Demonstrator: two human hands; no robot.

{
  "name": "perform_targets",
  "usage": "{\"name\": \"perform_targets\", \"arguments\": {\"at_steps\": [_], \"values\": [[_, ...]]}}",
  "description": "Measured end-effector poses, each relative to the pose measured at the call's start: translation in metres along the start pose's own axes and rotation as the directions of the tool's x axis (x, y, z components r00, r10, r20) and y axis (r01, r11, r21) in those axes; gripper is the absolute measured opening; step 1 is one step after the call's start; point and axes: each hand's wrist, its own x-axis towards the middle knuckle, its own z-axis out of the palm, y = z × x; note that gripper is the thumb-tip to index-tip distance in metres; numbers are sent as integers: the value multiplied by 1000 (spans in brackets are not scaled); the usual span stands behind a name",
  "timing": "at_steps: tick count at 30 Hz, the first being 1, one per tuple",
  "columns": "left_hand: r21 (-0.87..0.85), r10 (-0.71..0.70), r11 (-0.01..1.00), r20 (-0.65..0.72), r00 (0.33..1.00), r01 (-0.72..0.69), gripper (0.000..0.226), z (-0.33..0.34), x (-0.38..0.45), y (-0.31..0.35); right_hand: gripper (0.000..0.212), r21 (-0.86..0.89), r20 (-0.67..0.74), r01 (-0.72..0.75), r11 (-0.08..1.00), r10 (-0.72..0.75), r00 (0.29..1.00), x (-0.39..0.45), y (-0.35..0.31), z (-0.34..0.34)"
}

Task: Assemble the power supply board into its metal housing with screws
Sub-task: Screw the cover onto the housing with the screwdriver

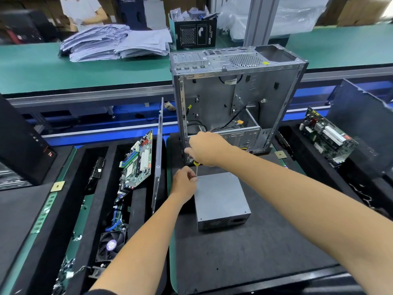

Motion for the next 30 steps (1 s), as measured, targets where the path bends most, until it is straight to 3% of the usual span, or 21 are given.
{"name": "perform_targets", "arguments": {"at_steps": [3, 5, 7, 10, 13, 15, 17, 20, 25, 30], "values": [[-7, 1, 1000, 0, 1000, -1, 15, 0, 0, 0, 32, -10, 43, 33, 999, -32, 999, 3, 4, 1], [-2, 1, 1000, 1, 1000, -1, 14, 0, 0, 0, 12, 156, 140, 85, 984, -107, 984, 3, 7, -1], [-5, 5, 1000, 1, 1000, -5, 14, 1, 0, -1, 16, 269, 170, 109, 957, -159, 973, 1, 8, -2], [-4, 10, 1000, -7, 1000, -10, 15, 1, 0, 0, 7, 122, 80, 123, 985, -133, 988, 3, 3, -1], [2, 16, 1000, -6, 1000, -16, 15, 1, 0, 0, 22, -7, -1, 52, 999, -52, 999, 6, -1, 0], [3, 15, 1000, -5, 1000, -15, 14, 1, 0, 0, 21, -100, 7, 103, 990, -103, 995, 5, 3, 0], [3, 11, 1000, -5, 1000, -11, 15, 0, 0, 0, 12, -64, 106, 164, 984, -157, 982, 6, 6, -1], [18, 14, 1000, 4, 1000, -14, 15, 1, 1, 0, 12, 157, 153, 155, 975, -179, 972, 4, 8, -1], [20, 11, 1000, 5, 1000, -11, 18, 0, 0, 0, 15, 29, 32, 99, 995, -99, 995, 6, 3, 2], [2, 15, 1000, 11, 1000, -16, 12, -1, 0, 2, 22, 122, 70, 65, 990, -74, 995, 8, 0, 3]]}}
